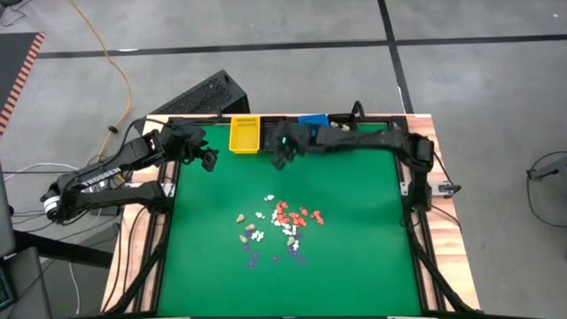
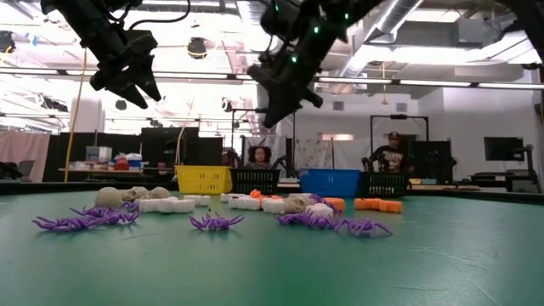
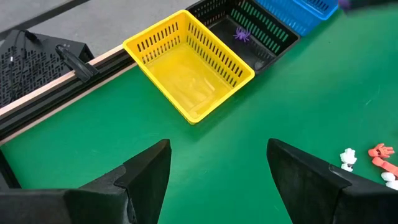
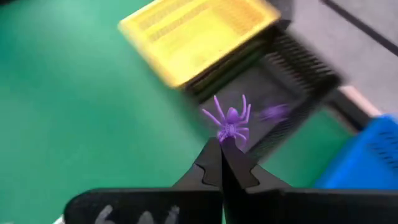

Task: Sort Halloween decoration
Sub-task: Put the purple spider toy into the left black basket

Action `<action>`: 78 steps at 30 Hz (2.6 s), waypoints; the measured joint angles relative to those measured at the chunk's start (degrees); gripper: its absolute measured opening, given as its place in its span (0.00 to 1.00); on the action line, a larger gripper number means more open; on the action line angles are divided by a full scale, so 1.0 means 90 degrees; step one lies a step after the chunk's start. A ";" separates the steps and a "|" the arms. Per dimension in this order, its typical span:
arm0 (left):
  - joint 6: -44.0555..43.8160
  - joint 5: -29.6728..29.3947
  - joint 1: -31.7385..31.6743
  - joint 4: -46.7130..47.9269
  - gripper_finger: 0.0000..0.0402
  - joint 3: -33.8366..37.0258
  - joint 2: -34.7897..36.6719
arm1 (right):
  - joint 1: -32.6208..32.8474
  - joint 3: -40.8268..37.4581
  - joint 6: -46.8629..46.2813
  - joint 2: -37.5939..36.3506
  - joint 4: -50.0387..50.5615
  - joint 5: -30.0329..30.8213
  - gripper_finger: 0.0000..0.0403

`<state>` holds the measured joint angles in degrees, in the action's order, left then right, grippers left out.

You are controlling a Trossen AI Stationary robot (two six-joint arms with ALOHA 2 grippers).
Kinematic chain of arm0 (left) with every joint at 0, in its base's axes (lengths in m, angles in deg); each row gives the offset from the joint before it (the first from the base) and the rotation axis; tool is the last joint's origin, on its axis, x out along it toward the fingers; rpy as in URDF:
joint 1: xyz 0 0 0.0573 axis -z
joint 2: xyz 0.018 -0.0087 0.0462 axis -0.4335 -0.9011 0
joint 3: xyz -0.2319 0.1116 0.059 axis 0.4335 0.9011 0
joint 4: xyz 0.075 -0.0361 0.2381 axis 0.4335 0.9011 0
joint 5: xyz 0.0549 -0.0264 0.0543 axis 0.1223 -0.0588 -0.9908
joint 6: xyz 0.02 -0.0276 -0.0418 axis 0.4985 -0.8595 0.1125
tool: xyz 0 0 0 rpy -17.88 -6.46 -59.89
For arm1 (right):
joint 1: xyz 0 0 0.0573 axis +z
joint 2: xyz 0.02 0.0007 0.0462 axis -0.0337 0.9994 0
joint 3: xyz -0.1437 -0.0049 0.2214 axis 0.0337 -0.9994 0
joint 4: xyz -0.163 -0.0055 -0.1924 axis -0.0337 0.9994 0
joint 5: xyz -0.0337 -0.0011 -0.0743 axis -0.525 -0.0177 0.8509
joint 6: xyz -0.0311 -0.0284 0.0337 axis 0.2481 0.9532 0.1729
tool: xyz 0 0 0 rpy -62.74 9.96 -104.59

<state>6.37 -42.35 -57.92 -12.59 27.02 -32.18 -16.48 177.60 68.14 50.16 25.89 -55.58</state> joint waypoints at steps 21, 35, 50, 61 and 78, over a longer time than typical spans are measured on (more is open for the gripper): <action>0.0002 -0.0167 0.0000 -0.0012 0.64 0.0000 0.0000 | -0.1198 -0.0002 0.0706 0.0000 -0.1094 -0.1718 0.18; -0.0134 -0.0165 0.0000 -0.0010 0.64 0.0001 0.0000 | -0.1160 -0.0002 0.0763 0.0000 -0.0891 -0.2088 0.37; -0.0141 -0.0097 0.0000 -0.0002 0.64 0.0000 -0.0002 | 0.2275 -0.0002 -0.0814 0.0058 0.1992 -0.2278 0.35; -0.0046 -0.0095 0.0000 -0.0002 0.64 0.0000 -0.0002 | 0.3534 -0.0001 -0.3374 0.0804 0.2116 -0.1428 0.51; -0.0019 -0.0092 0.0000 0.0131 0.64 0.0000 -0.0002 | 0.3305 -0.0005 -0.3422 0.1248 0.2308 -0.1143 0.47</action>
<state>6.19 -43.18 -57.92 -11.41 27.02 -32.20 13.27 177.55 37.35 61.40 46.67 -65.87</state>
